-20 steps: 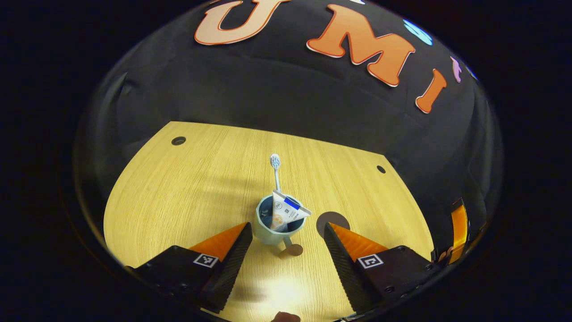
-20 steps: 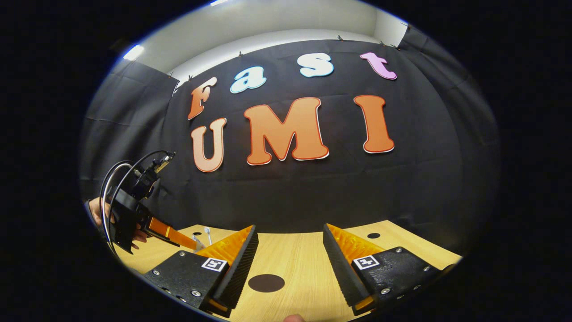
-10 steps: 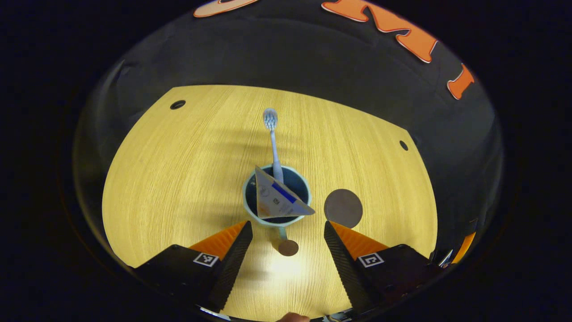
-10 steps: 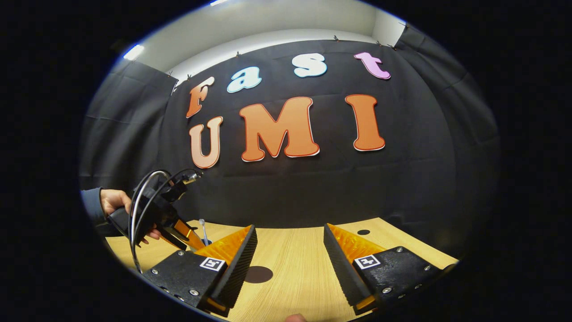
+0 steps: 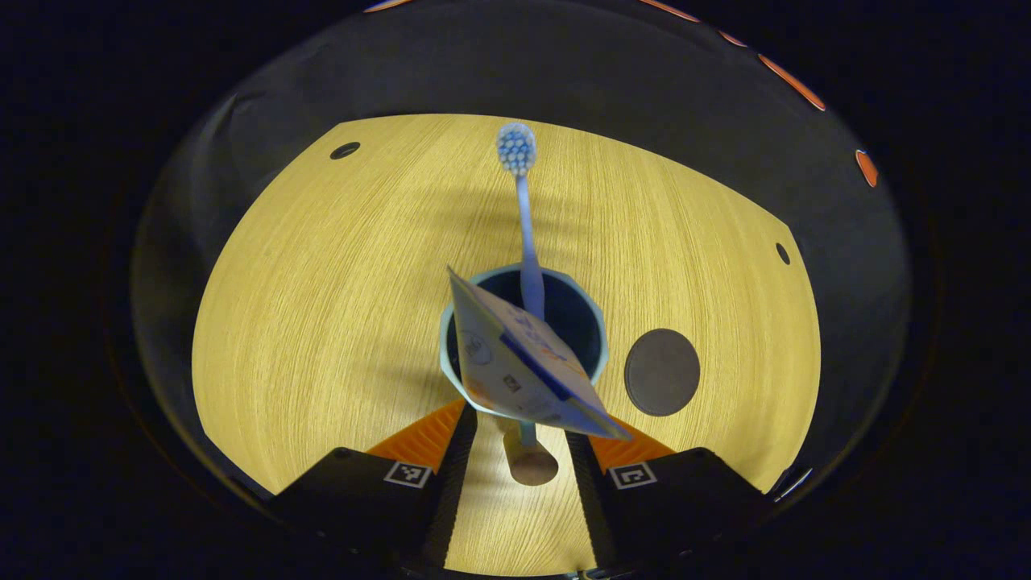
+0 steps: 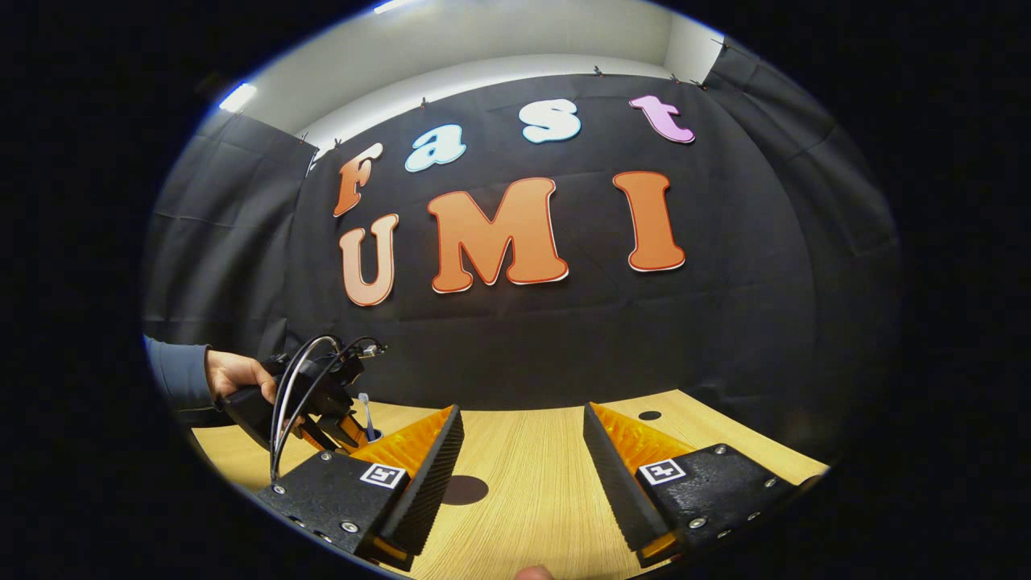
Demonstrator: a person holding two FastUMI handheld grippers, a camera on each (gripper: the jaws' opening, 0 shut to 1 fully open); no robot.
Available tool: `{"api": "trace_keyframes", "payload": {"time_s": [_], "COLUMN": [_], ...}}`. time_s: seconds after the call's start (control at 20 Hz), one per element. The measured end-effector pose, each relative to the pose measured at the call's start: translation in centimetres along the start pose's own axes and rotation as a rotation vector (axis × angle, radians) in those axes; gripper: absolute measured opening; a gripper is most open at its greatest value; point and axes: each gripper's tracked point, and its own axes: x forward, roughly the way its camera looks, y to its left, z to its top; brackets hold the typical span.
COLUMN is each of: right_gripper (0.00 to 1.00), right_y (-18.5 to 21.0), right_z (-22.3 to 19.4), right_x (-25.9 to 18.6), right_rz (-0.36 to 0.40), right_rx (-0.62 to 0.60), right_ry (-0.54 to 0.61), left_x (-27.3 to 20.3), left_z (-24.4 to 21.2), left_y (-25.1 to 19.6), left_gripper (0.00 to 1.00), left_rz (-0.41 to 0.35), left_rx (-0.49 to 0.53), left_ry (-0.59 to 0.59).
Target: Put the toothbrush and toothpaste on the desktop into the cup, then pick up the cup and place it on the coaster on the desktop.
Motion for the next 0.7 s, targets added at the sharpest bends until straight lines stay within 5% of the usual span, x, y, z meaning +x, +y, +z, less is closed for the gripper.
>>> {"api": "trace_keyframes", "payload": {"time_s": [0.05, 0.1, 0.2, 0.7], "right_gripper": [0.90, 0.90, 0.90, 0.90], "right_y": [0.1, 0.3, 0.4, -0.2], "right_z": [0.0, 0.0, -0.1, -0.5], "right_x": [-0.1, 0.0, -0.3, -0.7], "right_rz": [0.000, 0.002, 0.004, -0.021], "right_rx": [-0.007, -0.012, -0.018, 0.000], "right_ry": [0.000, -0.001, 0.000, 0.009], "left_x": [0.3, 0.4, 0.8, 2.5], "left_z": [0.2, 0.5, 1.9, 13.8], "left_y": [0.0, 0.2, 0.3, -2.7], "left_gripper": [0.66, 0.47, 0.28, 0.24], "left_rz": [-0.002, 0.005, 0.011, -0.008], "left_rx": [-0.006, -0.012, -0.001, 0.095], "left_ry": [0.010, 0.024, 0.006, -0.089]}}
